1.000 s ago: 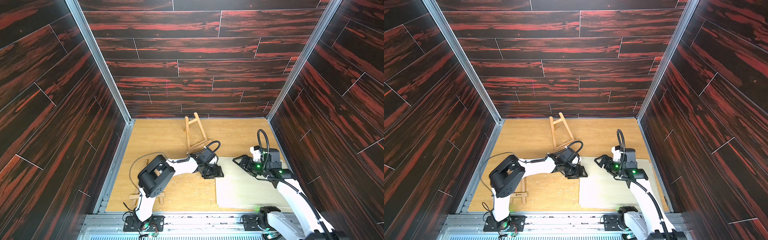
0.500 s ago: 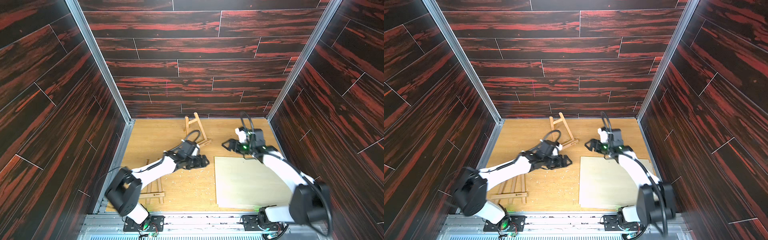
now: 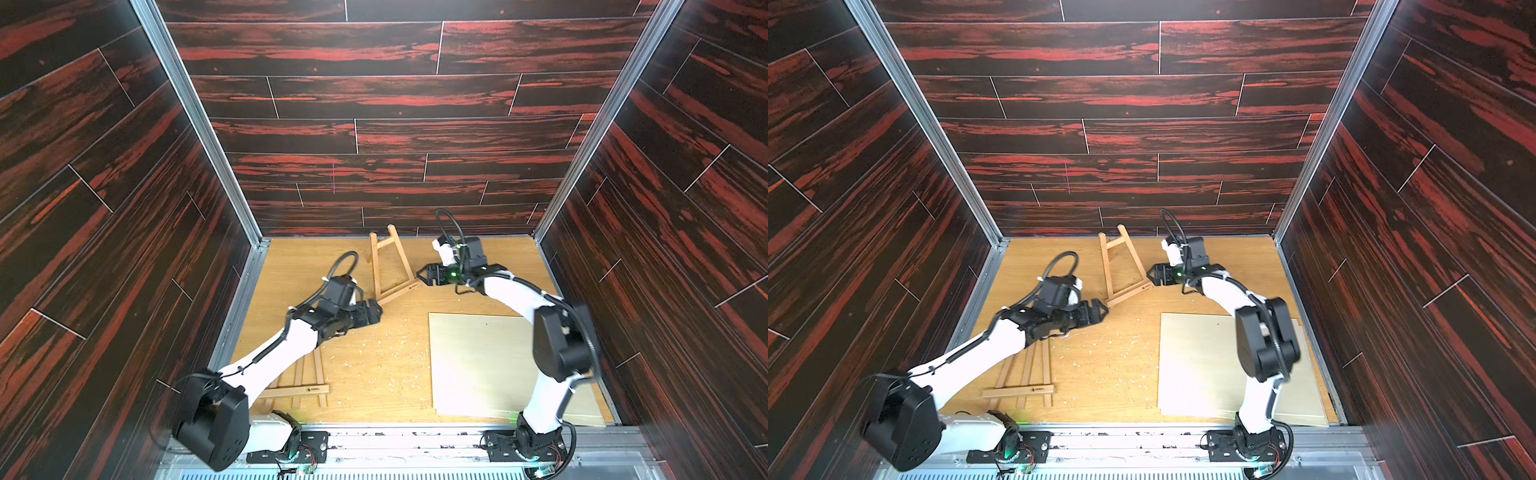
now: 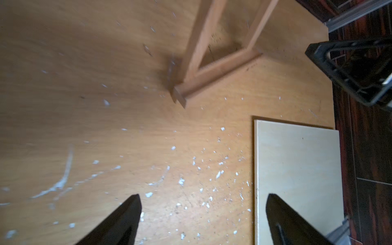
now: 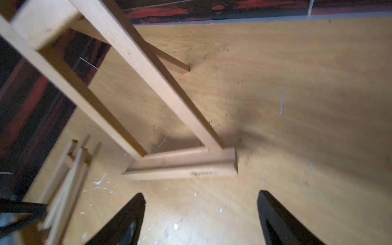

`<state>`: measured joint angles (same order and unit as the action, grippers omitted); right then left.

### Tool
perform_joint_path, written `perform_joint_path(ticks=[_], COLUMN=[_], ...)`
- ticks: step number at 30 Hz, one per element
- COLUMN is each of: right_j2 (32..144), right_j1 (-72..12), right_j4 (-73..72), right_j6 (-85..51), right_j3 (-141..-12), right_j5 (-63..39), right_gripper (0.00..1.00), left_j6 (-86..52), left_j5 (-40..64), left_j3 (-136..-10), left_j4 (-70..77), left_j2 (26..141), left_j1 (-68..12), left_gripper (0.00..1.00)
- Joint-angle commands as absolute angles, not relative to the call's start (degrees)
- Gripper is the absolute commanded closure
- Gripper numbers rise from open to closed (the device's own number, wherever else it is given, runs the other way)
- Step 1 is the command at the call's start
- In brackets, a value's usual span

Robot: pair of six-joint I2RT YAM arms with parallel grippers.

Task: Disassemble the easel
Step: Pick up the easel at the center of the board.

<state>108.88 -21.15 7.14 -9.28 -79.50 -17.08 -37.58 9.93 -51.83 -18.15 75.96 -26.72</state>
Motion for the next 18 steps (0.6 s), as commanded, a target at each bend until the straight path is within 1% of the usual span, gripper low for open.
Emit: perform_joint_path(ticks=[1,7,13,14,16,18], right_j2=[113.9,119.4,123.4,123.9,125.1,126.1], right_j1=[-23.7,-26.8,-27.7,-27.8,-27.9,-27.9], right_j4=[6.1,5.5,4.0,3.8,3.8,3.7], right_j6=[-3.6,0.8,2.1,2.3,3.0,3.6], right_j3=[-83.9,-88.9,-92.1,-92.7,-93.7,-94.6], right_j5=[-15.0,-9.6,-7.0,-6.7,-6.2,-5.9], right_gripper=[0.16,0.19,0.28,0.32,0.42,0.49], left_j6=[-35.5,-35.8,-35.7,-35.7,-35.6,-35.6], left_j5=[8.3,8.4,8.7,8.8,8.8,8.9], left_j3=[-50.3,-48.8,-47.8,-47.7,-47.5,-47.3], left_j4=[-20.9,-21.1,-21.4,-21.4,-21.4,-21.4], left_j2=[73.5,71.8,70.8,70.7,70.4,70.2], left_j1=[-25.0,-23.1,-21.8,-21.6,-21.2,-20.9], left_gripper=[0.04,0.04,0.04,0.04,0.03,0.03])
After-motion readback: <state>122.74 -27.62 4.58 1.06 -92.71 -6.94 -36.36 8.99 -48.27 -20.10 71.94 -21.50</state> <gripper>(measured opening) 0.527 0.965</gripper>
